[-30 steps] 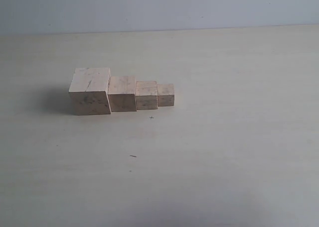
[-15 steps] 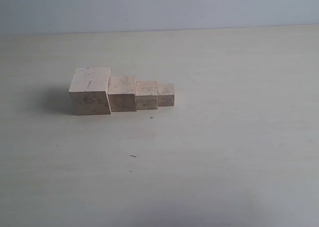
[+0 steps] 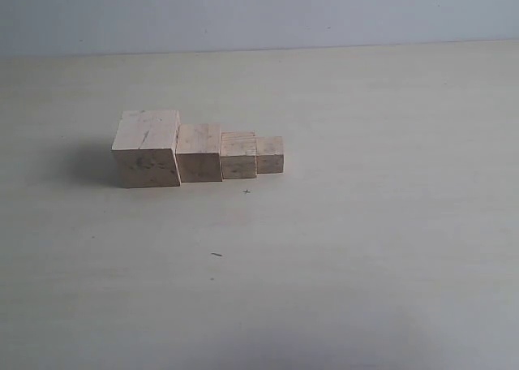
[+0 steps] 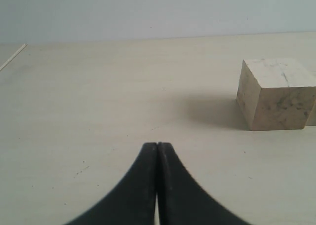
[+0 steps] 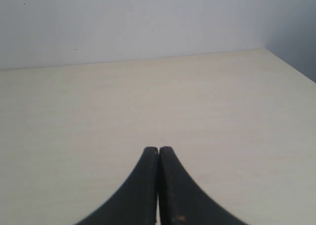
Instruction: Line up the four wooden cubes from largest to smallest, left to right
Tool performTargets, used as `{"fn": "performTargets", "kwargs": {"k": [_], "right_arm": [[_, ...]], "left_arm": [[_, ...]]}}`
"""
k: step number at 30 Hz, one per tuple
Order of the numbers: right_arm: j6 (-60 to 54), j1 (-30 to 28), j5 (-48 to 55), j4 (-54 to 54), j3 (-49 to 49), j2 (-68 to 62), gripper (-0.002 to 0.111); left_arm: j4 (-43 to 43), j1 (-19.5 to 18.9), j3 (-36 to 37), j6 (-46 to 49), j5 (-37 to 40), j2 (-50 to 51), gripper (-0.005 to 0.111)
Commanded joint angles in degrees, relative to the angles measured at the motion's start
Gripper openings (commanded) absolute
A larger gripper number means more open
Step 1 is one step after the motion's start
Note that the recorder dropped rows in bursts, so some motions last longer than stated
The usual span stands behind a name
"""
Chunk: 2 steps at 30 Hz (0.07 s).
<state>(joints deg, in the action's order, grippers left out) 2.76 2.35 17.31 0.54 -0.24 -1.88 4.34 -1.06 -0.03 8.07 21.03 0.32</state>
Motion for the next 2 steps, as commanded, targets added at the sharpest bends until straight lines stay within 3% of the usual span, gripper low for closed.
{"fn": "performTargets", "kwargs": {"k": [1,2], "right_arm": [[0.24,0.00,0.04,-0.14,0.24,0.39,0.000],[0.24,0.00,0.04,-0.14,0.24,0.39,0.000]], "left_arm": [[-0.17,0.25,0.03,0.04,-0.57,-0.32,0.000],[-0.17,0.25,0.03,0.04,-0.57,-0.32,0.000]]}}
